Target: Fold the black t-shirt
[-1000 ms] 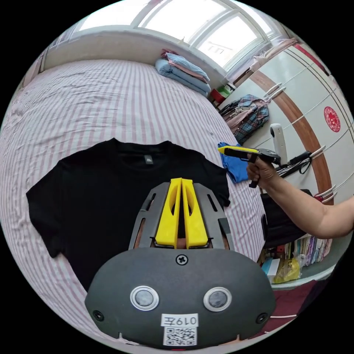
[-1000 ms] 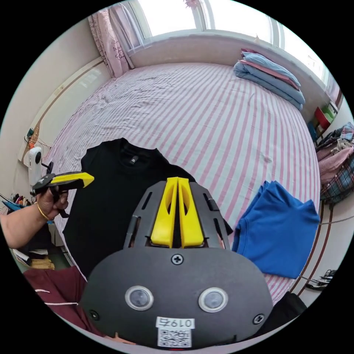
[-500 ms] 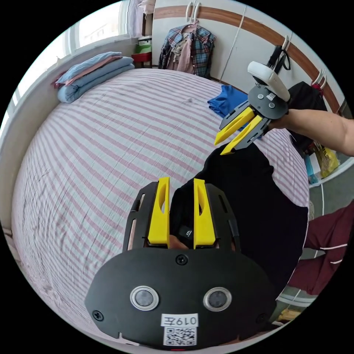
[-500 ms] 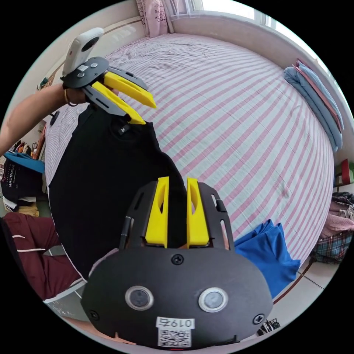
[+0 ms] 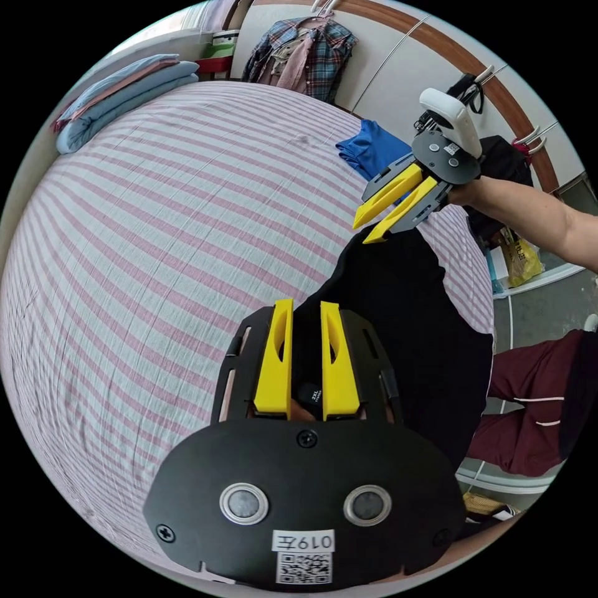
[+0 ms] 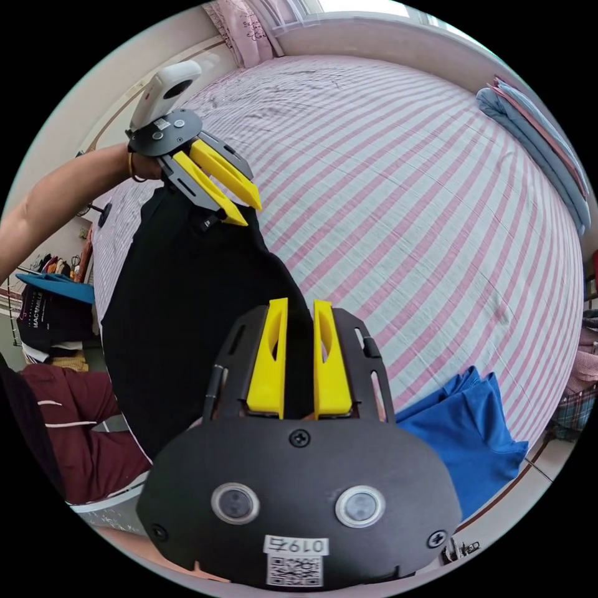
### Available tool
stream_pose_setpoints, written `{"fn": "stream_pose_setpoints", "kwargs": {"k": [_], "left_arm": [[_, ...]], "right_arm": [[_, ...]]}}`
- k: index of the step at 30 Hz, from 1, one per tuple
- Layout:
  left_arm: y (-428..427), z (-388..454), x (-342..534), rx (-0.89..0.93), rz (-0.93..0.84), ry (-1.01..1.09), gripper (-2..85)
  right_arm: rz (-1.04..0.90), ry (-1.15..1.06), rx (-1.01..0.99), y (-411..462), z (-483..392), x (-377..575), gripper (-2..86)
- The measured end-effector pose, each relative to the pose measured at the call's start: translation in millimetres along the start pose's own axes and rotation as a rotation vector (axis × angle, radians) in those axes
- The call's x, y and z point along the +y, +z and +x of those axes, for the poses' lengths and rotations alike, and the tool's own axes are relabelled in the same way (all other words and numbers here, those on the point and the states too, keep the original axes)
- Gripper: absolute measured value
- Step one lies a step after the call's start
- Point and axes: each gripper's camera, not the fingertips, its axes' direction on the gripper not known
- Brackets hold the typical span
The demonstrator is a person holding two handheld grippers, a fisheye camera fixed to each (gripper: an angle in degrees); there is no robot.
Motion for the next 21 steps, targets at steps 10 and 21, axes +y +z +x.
{"fn": "stream_pose_setpoints", "kwargs": {"k": [10, 21], "left_arm": [[-18.6, -14.4, -27.0, 0.046, -0.020, 0.006, 1.2], [-40.7, -20.2, -48.5, -0.055, -0.067, -0.046, 0.5]], "right_arm": [[0.007, 0.037, -0.055, -21.1, 20.0, -2.9, 2.1], [0.016, 0.122, -0.039, -44.3, 27.2, 3.0, -0.1]]}}
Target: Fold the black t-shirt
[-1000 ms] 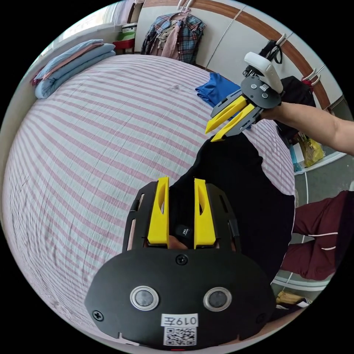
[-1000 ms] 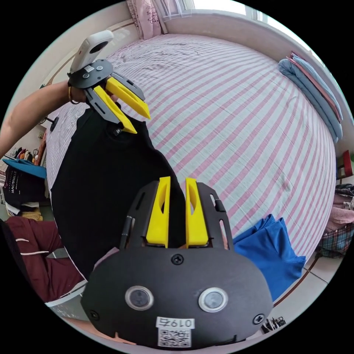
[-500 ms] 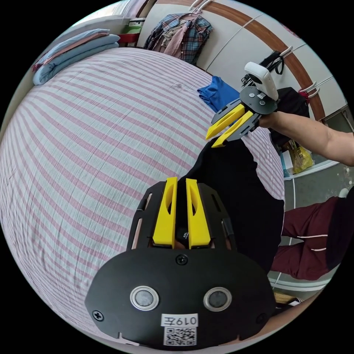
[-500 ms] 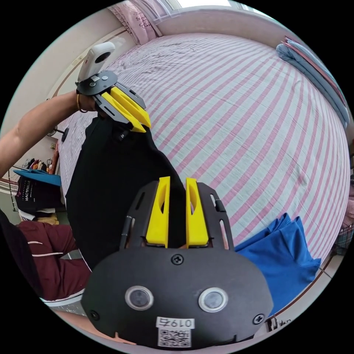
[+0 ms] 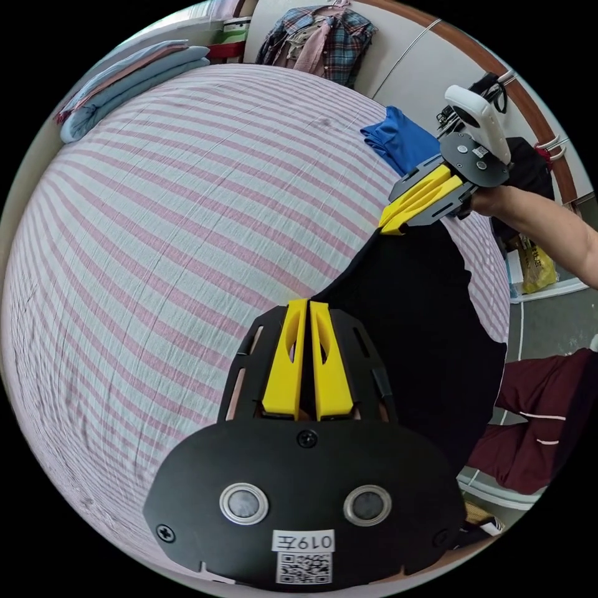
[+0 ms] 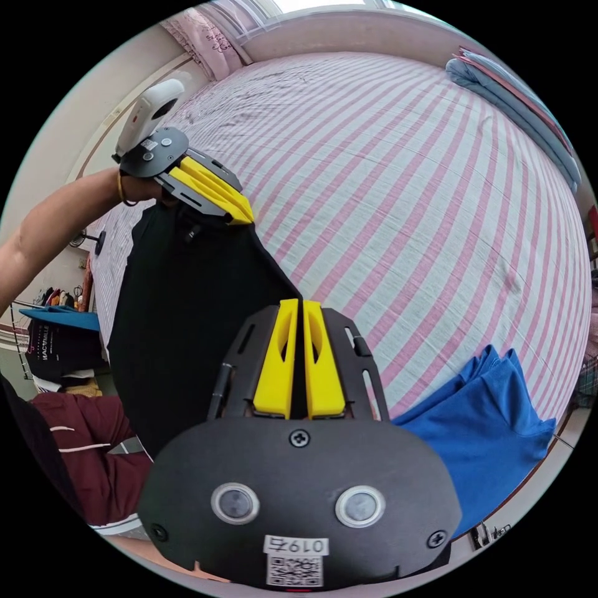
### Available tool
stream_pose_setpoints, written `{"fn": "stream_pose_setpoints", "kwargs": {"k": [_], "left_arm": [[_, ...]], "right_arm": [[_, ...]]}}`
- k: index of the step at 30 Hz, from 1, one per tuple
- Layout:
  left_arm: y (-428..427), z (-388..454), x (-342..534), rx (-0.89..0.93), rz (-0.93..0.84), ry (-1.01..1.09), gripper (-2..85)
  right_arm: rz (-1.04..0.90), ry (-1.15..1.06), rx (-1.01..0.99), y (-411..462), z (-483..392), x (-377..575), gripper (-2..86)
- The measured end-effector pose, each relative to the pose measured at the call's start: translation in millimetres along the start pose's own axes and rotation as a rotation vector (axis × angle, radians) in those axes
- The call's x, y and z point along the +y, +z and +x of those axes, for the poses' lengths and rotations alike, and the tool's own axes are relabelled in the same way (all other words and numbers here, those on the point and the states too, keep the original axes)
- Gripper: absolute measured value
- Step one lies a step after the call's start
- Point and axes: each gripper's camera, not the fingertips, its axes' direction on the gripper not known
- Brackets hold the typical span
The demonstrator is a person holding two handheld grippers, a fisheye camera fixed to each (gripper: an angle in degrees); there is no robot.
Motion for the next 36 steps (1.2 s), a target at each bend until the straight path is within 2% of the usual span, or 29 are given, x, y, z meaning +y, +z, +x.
{"fn": "stream_pose_setpoints", "kwargs": {"k": [9, 13, 17, 21, 22, 25, 26, 28, 31, 34, 36], "left_arm": [[-44.2, -13.1, 4.3, 0.040, 0.021, -0.103, 0.5], [-70.9, -11.4, 4.9, 0.026, 0.008, -0.095, 0.6], [-101.8, -15.8, 8.8, 0.051, -0.004, -0.126, 0.7], [-149.4, -17.6, 22.1, 0.065, 0.074, -0.166, 0.7], [-171.3, -20.7, 31.3, 0.069, 0.146, -0.200, 0.8], [-236.3, -28.8, 77.4, 0.127, 0.448, -0.341, 0.8], [-261.9, -27.1, 106.1, 0.077, 0.558, -0.419, 0.8], [-293.6, -20.8, 156.7, -0.025, 0.659, -0.536, 0.8], [-318.8, -13.1, 242.9, -0.129, 0.673, -0.655, 0.9], [-322.6, -18.1, 312.8, -0.147, 0.525, -0.700, 1.2], [-328.6, -19.9, 344.1, -0.177, 0.454, -0.695, 1.3]], "right_arm": [[0.003, -0.029, -0.007, -35.3, -5.4, 11.8, 6.1], [0.054, -0.023, 0.026, -64.7, -13.3, 24.0, 4.8], [-0.019, -0.013, 0.115, -66.5, -20.6, 31.2, 0.9], [0.214, 0.069, 0.128, -129.5, -35.5, 53.6, -0.7], [0.286, 0.111, 0.123, -148.9, -42.2, 63.1, -0.7], [0.422, 0.182, 0.044, -183.1, -66.3, 83.4, -0.6], [0.434, 0.188, 0.024, -187.0, -71.7, 84.9, -0.5], [0.422, 0.156, -0.037, -193.2, -95.9, 77.9, 0.4], [0.355, 0.048, -0.033, -187.4, -128.0, 41.5, 6.9], [0.224, -0.083, -0.124, -172.3, -153.2, -16.8, 8.9], [0.198, -0.142, -0.111, -167.3, -168.8, -48.5, 8.7]]}}
